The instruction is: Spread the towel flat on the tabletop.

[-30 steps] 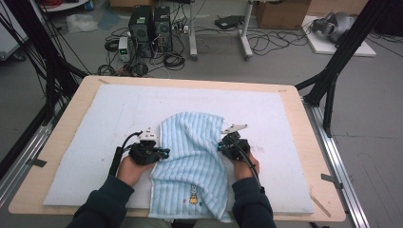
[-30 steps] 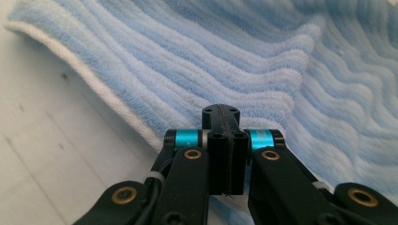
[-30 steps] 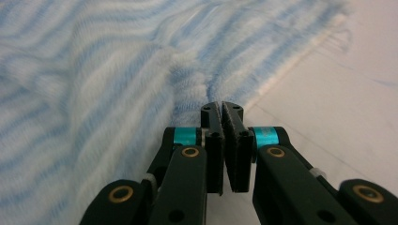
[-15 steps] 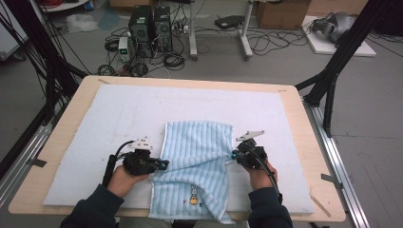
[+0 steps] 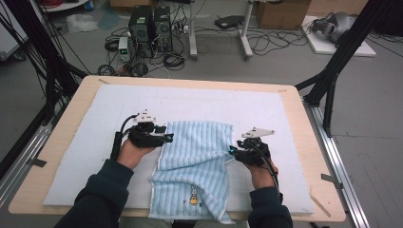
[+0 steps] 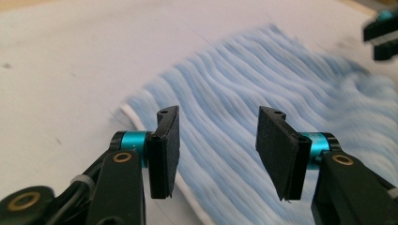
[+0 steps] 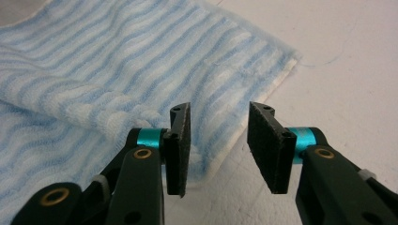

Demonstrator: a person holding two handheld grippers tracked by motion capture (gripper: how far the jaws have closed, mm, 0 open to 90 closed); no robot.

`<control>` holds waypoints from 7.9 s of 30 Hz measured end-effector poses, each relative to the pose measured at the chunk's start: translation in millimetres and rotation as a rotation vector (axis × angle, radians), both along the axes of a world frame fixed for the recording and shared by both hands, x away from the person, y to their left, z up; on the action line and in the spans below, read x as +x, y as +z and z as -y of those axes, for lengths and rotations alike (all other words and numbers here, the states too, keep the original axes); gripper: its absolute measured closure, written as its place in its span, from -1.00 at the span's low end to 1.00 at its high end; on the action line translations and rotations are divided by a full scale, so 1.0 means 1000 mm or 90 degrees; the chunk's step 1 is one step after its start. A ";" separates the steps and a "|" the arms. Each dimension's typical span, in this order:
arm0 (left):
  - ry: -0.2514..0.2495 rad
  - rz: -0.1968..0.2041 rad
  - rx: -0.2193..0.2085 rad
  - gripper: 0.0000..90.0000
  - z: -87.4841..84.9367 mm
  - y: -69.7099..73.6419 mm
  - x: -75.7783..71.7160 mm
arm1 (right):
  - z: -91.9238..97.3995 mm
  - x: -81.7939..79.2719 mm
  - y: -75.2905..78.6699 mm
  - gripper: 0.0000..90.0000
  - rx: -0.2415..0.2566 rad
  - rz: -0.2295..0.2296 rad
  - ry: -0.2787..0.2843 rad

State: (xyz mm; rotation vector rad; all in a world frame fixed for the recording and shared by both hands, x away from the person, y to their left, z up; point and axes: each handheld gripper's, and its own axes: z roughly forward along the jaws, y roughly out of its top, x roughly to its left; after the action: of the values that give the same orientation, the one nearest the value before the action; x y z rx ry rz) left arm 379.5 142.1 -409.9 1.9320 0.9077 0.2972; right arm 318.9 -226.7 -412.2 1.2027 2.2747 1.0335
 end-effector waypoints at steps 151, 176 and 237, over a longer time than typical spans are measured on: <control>0.157 -0.020 0.085 0.95 0.000 -0.039 0.074 | -0.018 0.102 -0.030 0.89 -0.002 -0.040 -0.070; 0.109 -0.030 0.071 0.88 0.007 -0.040 0.050 | -0.014 0.088 -0.022 0.58 -0.017 -0.028 -0.071; -0.045 -0.018 0.065 0.95 -0.017 -0.040 -0.118 | -0.024 -0.060 -0.030 0.94 -0.011 -0.038 0.071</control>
State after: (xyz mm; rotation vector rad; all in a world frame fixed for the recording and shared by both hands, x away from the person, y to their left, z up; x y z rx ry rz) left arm 261.8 159.4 -450.1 2.0617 0.8542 0.2800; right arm 259.3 -203.1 -442.0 1.1250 2.4153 1.0282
